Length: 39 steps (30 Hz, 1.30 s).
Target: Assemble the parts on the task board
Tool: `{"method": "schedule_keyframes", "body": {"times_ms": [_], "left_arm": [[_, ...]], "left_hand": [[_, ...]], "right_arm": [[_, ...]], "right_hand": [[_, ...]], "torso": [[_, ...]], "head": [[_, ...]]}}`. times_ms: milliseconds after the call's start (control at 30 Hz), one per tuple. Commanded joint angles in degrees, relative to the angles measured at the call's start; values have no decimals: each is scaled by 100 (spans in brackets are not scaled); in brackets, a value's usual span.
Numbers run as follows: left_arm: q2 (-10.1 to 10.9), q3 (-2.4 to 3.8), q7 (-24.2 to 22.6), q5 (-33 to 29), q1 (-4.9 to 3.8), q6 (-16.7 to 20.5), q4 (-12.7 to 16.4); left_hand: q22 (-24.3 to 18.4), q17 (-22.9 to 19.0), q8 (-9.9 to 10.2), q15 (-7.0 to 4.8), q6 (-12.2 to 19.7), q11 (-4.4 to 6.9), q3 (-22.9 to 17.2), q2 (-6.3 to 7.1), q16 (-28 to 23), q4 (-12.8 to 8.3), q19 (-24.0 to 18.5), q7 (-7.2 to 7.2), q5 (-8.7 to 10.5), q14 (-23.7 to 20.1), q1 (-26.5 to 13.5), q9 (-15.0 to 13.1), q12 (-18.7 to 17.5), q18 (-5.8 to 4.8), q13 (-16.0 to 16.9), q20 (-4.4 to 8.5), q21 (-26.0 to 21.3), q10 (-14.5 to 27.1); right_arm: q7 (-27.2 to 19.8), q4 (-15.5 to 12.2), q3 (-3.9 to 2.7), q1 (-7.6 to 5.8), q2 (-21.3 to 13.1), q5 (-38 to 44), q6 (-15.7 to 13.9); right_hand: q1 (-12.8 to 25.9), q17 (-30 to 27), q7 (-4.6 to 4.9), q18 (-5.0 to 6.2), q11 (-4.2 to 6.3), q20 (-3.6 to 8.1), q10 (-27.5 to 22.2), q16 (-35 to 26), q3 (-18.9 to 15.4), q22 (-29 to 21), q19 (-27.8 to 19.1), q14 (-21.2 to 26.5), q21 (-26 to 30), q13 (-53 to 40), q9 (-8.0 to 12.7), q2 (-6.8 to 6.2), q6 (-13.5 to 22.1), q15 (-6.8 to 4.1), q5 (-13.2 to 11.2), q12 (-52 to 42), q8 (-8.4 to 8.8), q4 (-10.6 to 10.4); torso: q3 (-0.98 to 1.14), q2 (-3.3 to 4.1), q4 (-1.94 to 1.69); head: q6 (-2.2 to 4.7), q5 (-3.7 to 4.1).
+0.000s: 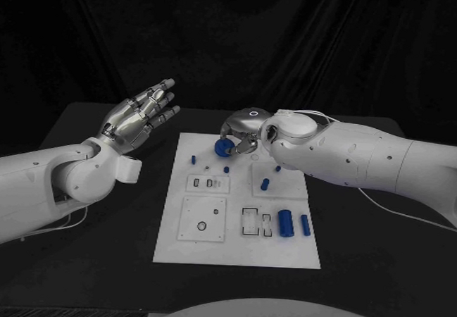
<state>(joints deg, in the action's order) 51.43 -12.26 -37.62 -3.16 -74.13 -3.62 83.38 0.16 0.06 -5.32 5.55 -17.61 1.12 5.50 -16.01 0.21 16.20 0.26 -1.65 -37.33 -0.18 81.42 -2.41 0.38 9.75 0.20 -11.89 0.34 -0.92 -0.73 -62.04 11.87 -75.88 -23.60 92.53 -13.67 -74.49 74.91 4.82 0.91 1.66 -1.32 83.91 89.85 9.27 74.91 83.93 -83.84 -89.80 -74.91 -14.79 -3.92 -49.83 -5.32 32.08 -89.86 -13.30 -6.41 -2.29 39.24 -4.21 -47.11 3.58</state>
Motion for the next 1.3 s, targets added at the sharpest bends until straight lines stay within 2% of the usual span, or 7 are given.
{"method": "schedule_keyframes", "body": {"times_ms": [33, 133, 300, 467, 867, 1100, 1300], "left_arm": [[-30, 6, -62, 2, 7, -75, -6], [-44, 6, -66, 2, 7, -83, -16], [-50, 6, -66, 2, 7, -96, -20], [-49, 6, -67, 2, 7, -101, -28], [-66, 6, -52, 3, 9, -154, -47], [-66, 6, -42, 3, 14, -169, -54], [-62, 6, -30, 3, 18, -178, -54]], "left_hand": [[2, -6, -38, 45, -29, -42, -33, -7, -21, -7, -4, -10, -39, 18, 55, -5, -13, 39, 6, -38, -14, 17], [2, -6, -38, 45, -29, -42, -33, -7, -21, -7, -4, -10, -39, 18, 55, -5, -13, 39, 6, -38, -14, 17], [1, -5, -38, 46, -29, -43, -36, -7, -21, -7, -4, -10, -39, 18, 56, -5, -13, 39, 6, -38, -15, 17], [1, -5, -38, 46, -29, -43, -36, -7, -21, -7, -4, -10, -39, 18, 56, -5, -13, 39, 6, -38, -15, 17], [2, -5, -39, 51, -30, -48, -42, -7, -19, -8, -3, -15, -41, 19, 60, -4, -12, 39, 7, -41, -14, 15], [2, -5, -39, 51, -30, -48, -42, -7, -19, -8, -3, -15, -41, 19, 60, -4, -12, 39, 7, -41, -14, 15], [2, 0, -41, 63, -29, -59, -58, -10, -10, -9, -3, -25, -46, 23, 68, -4, -12, 38, 7, -46, -13, 13]], "right_arm": [[-54, 62, -3, -8, 65, 8, 99], [-40, 120, -3, -5, 122, 8, 137], [-6, 228, -3, 10, 194, 8, 207], [18, 292, -3, 28, 233, 8, 264], [98, 288, -3, 56, 226, 8, 415], [107, 302, -3, 76, 236, 8, 445], [144, 313, -3, 86, 233, 8, 478]], "right_hand": [[-8, 1509, -120, -91, -27, -14, 609, 15, 48, 1509, 607, -616, -20, -1509, -757, 50, -60, 40, -32, -14, -177, -2], [-13, 1509, -119, -91, -28, -18, 609, 15, 60, 1509, 607, -616, -20, -1509, -754, 52, -48, 43, -40, -14, -165, 3], [-15, 1509, -105, -91, -38, -31, 609, 15, 95, 1509, 607, -616, -20, -1509, -740, 43, 8, 56, -58, -14, -107, 16], [-3, 1509, -97, -91, -46, -39, 609, 15, 111, 1509, 607, -616, -20, -1509, -731, 37, 35, 64, -81, -14, -72, 16], [23, 1509, -80, -91, -60, -56, 609, 15, 153, 1509, 607, -616, -20, -1509, -702, 19, 108, 81, -111, -14, 26, 18], [44, 1509, -74, -91, -67, -65, 609, 15, 170, 1509, 607, -616, -20, -1509, -689, 13, 135, 90, -157, -14, 73, 14], [69, 1509, -51, -91, -88, -88, 609, 15, 255, 1509, 607, -616, -20, -1509, -608, -23, 323, 109, -200, -14, 312, 38]], "torso": [[2, 1, -2], [-1, 2, -6], [9, 4, 5], [4, 5, -3], [15, 3, 9], [13, 2, 10], [13, 1, 13]], "head": [[-11, 16], [-17, 8], [-18, -6], [-32, -6], [-51, -13], [-67, -16], [-78, -16]]}}
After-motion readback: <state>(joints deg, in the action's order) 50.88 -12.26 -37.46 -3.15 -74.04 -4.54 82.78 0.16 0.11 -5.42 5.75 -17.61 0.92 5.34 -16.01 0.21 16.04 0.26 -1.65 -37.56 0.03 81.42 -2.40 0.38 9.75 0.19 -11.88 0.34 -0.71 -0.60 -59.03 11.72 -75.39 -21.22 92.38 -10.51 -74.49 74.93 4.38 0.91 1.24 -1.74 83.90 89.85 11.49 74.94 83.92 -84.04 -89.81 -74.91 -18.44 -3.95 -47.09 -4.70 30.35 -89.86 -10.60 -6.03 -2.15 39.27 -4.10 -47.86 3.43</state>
